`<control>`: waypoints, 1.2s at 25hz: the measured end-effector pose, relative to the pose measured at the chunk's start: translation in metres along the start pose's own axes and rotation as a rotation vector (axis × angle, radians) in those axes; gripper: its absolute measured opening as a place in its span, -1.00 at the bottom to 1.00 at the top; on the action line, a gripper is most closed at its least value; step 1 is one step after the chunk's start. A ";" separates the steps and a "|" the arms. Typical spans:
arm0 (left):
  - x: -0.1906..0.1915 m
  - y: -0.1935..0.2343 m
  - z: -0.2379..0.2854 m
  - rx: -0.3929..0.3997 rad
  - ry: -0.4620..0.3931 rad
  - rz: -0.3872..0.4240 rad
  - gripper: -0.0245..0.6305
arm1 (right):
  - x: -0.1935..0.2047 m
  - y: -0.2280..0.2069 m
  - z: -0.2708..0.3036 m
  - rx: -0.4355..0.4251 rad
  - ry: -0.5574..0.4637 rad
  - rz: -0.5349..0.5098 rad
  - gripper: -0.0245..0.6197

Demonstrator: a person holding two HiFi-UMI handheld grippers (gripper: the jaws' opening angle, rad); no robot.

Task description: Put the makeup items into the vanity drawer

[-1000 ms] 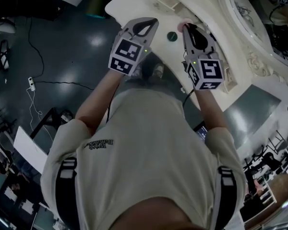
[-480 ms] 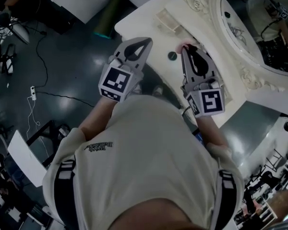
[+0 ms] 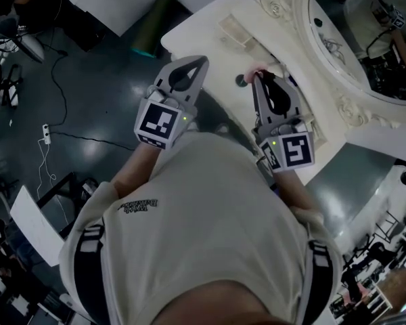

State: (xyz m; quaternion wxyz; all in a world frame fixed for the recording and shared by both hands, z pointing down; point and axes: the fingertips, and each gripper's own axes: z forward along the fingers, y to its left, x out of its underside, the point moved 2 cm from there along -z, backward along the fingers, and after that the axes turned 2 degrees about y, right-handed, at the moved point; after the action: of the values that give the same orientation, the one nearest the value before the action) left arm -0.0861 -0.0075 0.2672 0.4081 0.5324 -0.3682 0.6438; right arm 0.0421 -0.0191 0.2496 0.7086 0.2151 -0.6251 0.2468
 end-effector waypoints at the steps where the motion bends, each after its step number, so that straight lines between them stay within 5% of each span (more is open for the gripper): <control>1: 0.001 0.000 0.001 0.002 0.003 -0.002 -0.88 | 0.000 0.000 0.000 -0.001 0.003 0.000 -0.80; 13: 0.002 0.014 0.017 -0.013 -0.002 -0.054 -0.88 | 0.001 -0.015 0.023 -0.019 0.020 -0.005 -0.80; 30: 0.021 0.052 0.085 -0.005 0.058 -0.024 -0.88 | 0.008 -0.068 0.107 -0.009 0.065 0.011 -0.80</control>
State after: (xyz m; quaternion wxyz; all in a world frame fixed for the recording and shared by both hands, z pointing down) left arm -0.1035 -0.1029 0.2997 0.4275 0.5168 -0.3517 0.6530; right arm 0.0013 -0.1378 0.2708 0.7280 0.2001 -0.6043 0.2547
